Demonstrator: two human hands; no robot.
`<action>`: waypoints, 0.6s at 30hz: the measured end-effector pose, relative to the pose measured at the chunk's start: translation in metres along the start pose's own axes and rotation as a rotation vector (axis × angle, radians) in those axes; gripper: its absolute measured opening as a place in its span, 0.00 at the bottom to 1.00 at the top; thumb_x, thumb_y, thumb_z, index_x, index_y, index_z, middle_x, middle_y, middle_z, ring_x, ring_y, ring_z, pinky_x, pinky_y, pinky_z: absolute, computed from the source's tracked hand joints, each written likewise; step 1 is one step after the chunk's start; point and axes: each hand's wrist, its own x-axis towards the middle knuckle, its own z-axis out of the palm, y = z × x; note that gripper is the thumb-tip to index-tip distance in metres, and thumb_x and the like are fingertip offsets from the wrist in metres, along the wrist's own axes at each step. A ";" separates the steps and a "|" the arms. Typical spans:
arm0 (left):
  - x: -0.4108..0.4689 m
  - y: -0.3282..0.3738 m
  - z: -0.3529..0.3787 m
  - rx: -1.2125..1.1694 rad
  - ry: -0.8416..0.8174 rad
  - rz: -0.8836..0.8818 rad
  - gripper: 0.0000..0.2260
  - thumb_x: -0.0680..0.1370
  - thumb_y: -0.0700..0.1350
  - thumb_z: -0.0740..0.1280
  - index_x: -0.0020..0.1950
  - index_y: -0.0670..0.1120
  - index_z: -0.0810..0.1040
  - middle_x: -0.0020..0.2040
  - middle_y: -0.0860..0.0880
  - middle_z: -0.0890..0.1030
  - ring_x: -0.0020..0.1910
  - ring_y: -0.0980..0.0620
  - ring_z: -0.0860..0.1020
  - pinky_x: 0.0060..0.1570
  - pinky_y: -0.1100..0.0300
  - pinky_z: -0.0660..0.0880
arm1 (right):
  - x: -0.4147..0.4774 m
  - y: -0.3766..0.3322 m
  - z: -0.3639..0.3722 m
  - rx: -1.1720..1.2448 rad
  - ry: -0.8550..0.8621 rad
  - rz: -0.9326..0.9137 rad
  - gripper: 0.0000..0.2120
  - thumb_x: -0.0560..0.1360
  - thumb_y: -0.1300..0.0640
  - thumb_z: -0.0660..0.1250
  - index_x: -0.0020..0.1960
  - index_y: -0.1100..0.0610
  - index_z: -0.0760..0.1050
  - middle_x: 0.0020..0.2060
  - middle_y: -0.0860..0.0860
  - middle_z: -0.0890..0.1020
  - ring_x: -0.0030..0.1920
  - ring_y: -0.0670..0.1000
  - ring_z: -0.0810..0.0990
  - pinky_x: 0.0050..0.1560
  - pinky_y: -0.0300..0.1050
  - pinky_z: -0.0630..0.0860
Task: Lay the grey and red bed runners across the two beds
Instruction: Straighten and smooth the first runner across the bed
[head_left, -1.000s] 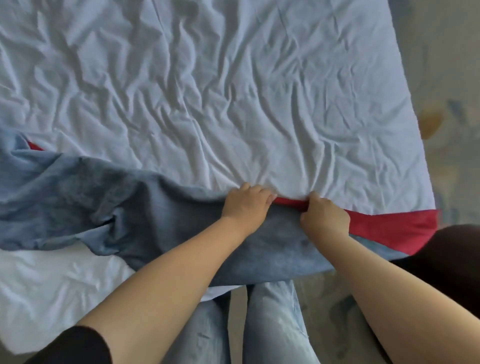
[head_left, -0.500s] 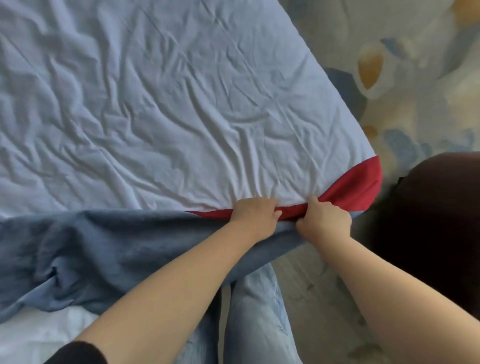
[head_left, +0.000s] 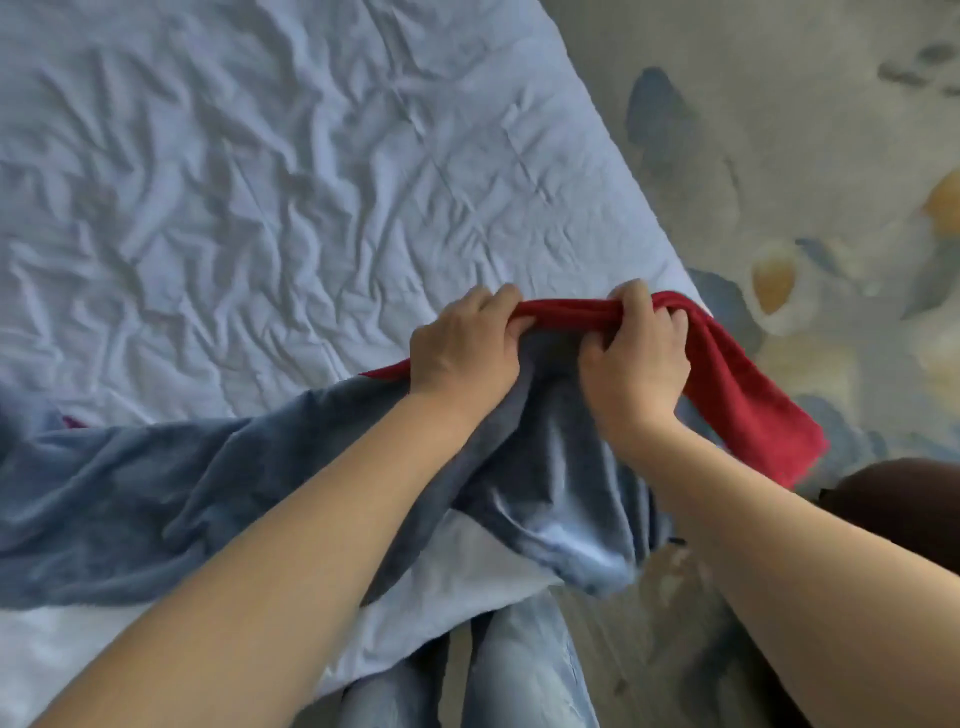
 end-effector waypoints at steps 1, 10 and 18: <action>0.005 -0.014 -0.021 0.002 0.068 -0.043 0.10 0.84 0.53 0.60 0.57 0.48 0.74 0.48 0.48 0.78 0.46 0.44 0.78 0.38 0.53 0.65 | 0.013 -0.030 -0.001 0.011 0.002 -0.093 0.12 0.71 0.58 0.63 0.54 0.52 0.69 0.42 0.53 0.76 0.53 0.61 0.70 0.40 0.52 0.67; 0.003 -0.154 -0.094 0.023 0.306 -0.343 0.26 0.82 0.46 0.63 0.80 0.48 0.63 0.68 0.43 0.70 0.66 0.42 0.69 0.51 0.48 0.79 | 0.037 -0.226 0.082 -0.119 -0.417 -0.396 0.43 0.73 0.58 0.64 0.79 0.38 0.45 0.66 0.55 0.72 0.63 0.62 0.73 0.48 0.53 0.70; -0.147 -0.192 0.041 0.080 -0.100 -0.464 0.42 0.77 0.69 0.62 0.84 0.57 0.46 0.84 0.42 0.44 0.81 0.37 0.55 0.69 0.44 0.71 | -0.069 -0.130 0.189 -0.618 -0.787 -0.700 0.51 0.75 0.50 0.70 0.80 0.39 0.35 0.82 0.51 0.44 0.81 0.60 0.45 0.79 0.59 0.54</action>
